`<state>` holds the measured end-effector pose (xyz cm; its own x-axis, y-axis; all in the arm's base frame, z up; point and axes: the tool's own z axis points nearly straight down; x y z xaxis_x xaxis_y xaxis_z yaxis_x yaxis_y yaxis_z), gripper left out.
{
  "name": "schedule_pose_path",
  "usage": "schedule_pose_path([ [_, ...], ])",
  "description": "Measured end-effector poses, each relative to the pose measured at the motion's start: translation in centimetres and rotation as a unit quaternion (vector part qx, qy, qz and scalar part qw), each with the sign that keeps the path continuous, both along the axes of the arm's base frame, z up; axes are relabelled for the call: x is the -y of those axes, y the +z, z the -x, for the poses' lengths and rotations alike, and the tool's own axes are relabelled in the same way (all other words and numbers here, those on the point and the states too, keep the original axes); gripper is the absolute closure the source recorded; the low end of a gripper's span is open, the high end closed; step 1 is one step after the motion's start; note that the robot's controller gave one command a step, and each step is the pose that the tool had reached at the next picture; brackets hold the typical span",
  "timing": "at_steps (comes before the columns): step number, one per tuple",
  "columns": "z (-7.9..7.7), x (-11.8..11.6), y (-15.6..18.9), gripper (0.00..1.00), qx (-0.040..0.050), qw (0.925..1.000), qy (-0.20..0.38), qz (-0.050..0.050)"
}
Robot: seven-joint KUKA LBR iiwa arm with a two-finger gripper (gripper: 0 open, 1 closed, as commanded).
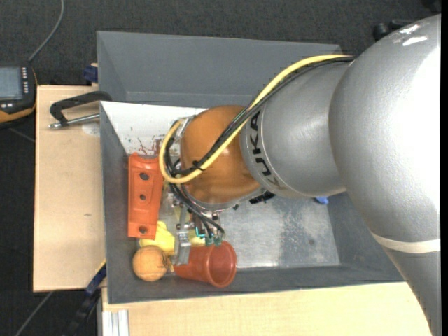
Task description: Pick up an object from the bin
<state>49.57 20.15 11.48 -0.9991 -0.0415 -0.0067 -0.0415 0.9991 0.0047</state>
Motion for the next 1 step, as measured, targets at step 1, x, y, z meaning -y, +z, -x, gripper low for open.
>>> schedule_pose_path([
  [1,0.27,1.14,-2.31,0.0,-0.0045,1.0,0.004,0.002],
])
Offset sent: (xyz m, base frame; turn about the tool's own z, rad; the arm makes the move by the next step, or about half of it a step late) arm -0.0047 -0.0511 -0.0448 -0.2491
